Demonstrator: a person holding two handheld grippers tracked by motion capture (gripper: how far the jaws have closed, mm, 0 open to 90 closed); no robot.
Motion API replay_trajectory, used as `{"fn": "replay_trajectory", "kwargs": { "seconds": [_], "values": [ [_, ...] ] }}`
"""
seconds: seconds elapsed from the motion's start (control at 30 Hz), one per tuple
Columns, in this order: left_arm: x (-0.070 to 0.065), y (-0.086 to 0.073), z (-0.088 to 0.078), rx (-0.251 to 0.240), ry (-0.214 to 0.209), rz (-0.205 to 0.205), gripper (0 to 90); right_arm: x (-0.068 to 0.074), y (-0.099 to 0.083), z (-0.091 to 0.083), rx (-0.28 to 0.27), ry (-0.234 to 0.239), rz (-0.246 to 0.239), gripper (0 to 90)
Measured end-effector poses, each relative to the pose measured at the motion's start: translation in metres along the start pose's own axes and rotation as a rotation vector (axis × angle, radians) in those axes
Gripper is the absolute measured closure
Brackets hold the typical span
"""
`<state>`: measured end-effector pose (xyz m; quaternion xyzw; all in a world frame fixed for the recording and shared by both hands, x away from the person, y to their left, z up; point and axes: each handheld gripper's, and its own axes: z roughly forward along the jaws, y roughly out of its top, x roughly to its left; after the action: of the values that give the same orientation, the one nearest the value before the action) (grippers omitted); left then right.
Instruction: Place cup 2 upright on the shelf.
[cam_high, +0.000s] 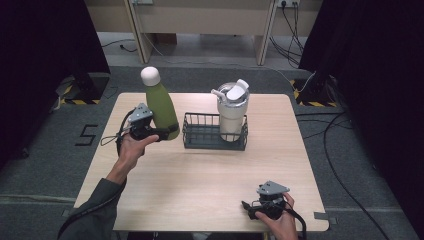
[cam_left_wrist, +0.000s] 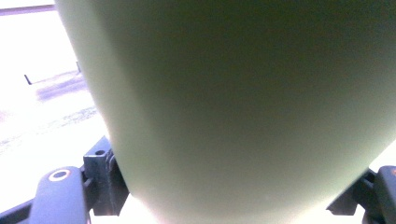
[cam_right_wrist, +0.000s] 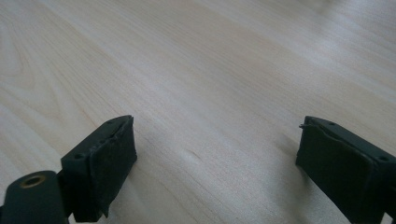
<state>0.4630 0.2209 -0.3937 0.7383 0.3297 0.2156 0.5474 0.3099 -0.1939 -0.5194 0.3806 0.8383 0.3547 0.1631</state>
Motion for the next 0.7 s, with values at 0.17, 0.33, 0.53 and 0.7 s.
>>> {"fn": "replay_trajectory", "kwargs": {
  "seconds": [0.17, 0.33, 0.53, 0.7],
  "values": [
    [0.0, 0.006, 0.007, 0.004, -0.009, 0.001, 20.6, 0.0, 0.0, 0.0, 0.0, 0.0, 0.0, 11.8],
    [-0.001, 0.012, 0.015, 0.006, -0.024, -0.003, 20.6, 0.0, 0.0, 0.0, 0.002, 0.001, 0.0, 11.8],
    [-0.002, 0.02, 0.023, 0.001, -0.026, -0.002, 20.6, 0.0, 0.0, 0.0, 0.001, 0.0, -0.002, 11.8],
    [-0.004, 0.024, 0.031, 0.0, -0.03, 0.002, 20.6, 0.0, 0.0, 0.0, 0.001, 0.0, -0.002, 11.8]
  ]
}}
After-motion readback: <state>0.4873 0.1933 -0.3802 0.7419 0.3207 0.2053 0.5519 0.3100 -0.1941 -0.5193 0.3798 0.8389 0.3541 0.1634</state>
